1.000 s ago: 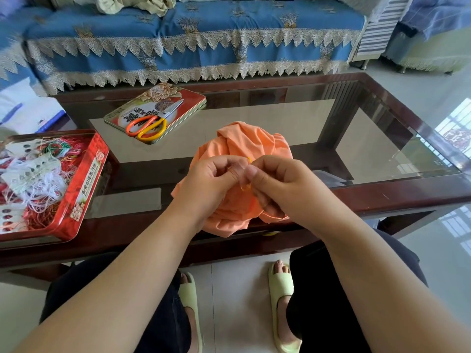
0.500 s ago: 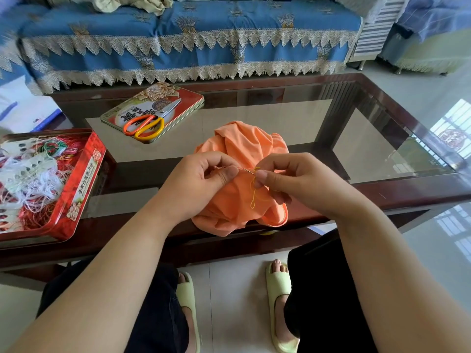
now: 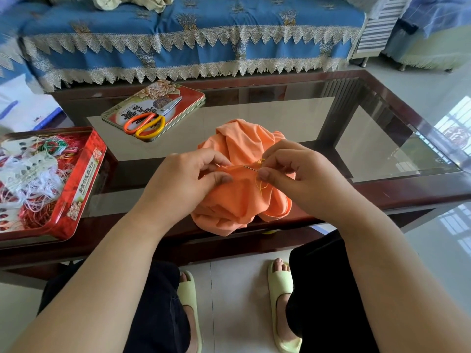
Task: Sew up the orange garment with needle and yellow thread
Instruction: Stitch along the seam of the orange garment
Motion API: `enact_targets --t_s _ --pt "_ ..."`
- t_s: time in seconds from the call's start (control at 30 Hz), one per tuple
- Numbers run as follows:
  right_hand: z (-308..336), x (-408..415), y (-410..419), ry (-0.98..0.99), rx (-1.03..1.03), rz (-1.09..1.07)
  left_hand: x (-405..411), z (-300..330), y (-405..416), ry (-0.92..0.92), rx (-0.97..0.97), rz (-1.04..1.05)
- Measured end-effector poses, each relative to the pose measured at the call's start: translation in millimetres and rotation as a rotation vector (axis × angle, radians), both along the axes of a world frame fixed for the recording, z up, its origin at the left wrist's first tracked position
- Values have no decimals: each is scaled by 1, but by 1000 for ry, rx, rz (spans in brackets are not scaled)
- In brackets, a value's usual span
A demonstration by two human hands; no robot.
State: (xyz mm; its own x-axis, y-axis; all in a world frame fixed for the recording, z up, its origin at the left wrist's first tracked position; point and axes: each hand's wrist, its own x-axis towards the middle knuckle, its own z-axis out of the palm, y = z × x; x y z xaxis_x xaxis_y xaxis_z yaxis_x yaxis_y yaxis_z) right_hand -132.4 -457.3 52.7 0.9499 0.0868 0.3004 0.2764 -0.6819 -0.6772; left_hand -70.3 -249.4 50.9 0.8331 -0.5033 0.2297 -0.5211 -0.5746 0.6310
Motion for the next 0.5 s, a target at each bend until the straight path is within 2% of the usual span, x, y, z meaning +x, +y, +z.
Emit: enact_targets --t_s 0.1,0.37,0.5 --pt "0 -1 0 -19 -25 -3 1 -2 -2 -7 -28 1" --pt "1 -2 3 -18 0 1 -7 -7 -19 179 -174 31" --pt "1 -2 2 -32 1 -7 -7 -5 -21 241 -188 25"
